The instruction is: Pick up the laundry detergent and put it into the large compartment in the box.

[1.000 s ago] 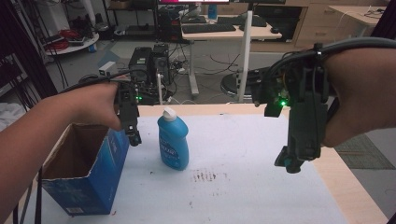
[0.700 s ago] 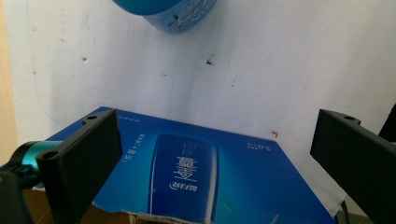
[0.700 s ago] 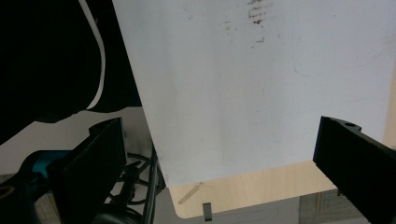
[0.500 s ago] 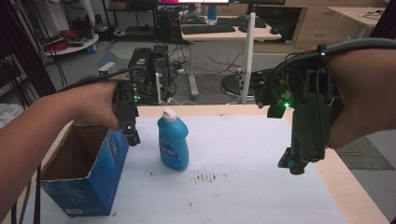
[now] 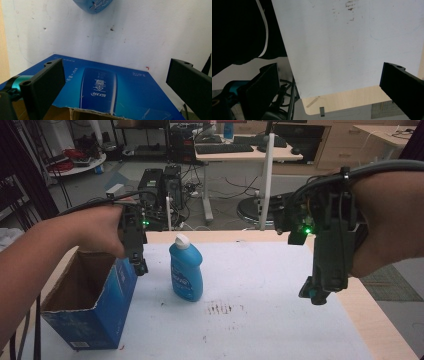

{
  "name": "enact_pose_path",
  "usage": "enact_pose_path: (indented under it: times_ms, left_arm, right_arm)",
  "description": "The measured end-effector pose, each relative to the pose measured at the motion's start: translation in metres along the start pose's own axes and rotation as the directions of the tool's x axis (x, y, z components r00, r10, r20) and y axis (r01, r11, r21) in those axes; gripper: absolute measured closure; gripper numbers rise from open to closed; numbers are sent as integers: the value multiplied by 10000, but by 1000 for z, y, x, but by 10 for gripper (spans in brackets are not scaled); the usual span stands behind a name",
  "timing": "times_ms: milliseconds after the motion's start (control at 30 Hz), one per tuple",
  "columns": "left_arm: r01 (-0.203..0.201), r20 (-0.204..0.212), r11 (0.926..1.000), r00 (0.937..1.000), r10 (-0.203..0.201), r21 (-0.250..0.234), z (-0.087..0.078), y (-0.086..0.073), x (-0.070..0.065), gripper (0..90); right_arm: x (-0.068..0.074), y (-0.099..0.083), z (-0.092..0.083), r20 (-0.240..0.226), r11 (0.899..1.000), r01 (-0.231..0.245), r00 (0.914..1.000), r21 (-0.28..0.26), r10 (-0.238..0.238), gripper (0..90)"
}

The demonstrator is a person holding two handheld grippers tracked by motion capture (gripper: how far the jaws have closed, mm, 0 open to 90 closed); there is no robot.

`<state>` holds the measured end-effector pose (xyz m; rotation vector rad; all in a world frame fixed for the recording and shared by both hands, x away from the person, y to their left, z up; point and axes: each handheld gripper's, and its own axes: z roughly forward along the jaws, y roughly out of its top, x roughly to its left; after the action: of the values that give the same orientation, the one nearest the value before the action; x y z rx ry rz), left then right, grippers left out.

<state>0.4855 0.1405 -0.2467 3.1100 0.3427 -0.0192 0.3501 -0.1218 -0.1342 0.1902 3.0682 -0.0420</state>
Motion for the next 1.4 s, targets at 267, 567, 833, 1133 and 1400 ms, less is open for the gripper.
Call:
enact_pose_path:
  times_ms: [267,567,833,1133,1400]
  left_arm:
    - [27,-33,10000,10000,-27,11,-4,-3,-8,20]
    - [-168,-117,9998,9998,170,104,-14,-6,-29,21]
    - [-406,-205,9992,9990,407,71,-23,-10,-52,21]
    - [-642,-114,9979,9979,642,26,-23,-13,-75,21]
    - [-703,-107,9975,9975,703,43,-23,-18,-86,21]
  right_arm:
    - [-5,1,3,136,9994,-307,9994,-148,309,18]
    - [-9,1,10,116,9963,-592,9981,-625,600,18]
    - [-15,2,18,24,9789,-1196,9926,-1654,1217,18]
    - [-32,-1,30,-188,9160,-2170,9744,-3374,2240,18]
    - [-47,-2,49,2,8314,-3056,9386,-4640,3450,18]
